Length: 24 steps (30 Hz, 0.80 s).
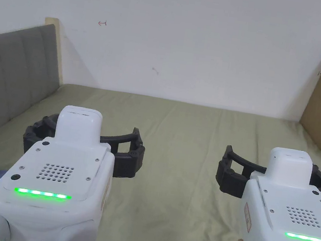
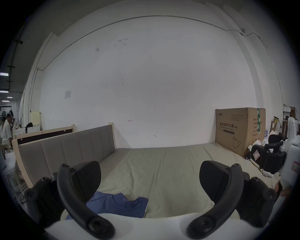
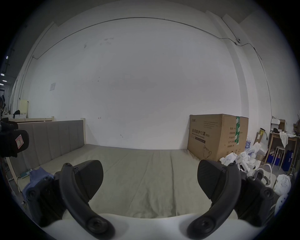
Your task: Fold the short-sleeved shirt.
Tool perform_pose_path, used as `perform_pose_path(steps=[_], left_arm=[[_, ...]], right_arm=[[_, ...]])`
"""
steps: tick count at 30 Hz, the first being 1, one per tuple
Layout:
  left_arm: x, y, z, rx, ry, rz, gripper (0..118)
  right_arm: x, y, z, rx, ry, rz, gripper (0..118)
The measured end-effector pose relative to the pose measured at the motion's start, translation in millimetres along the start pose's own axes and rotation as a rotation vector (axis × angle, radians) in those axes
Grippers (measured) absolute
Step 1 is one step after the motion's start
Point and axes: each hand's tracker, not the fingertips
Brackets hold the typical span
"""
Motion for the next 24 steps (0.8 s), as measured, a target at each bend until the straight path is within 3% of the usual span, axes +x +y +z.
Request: perform_pose_path(steps=[24], left_arm=[[2.7,-1.2,1.6,-0.016,-0.001,-0.023,118]], right_arm=[[-3.9,-1.8,2.6,0.003,0.01,0.025,117]])
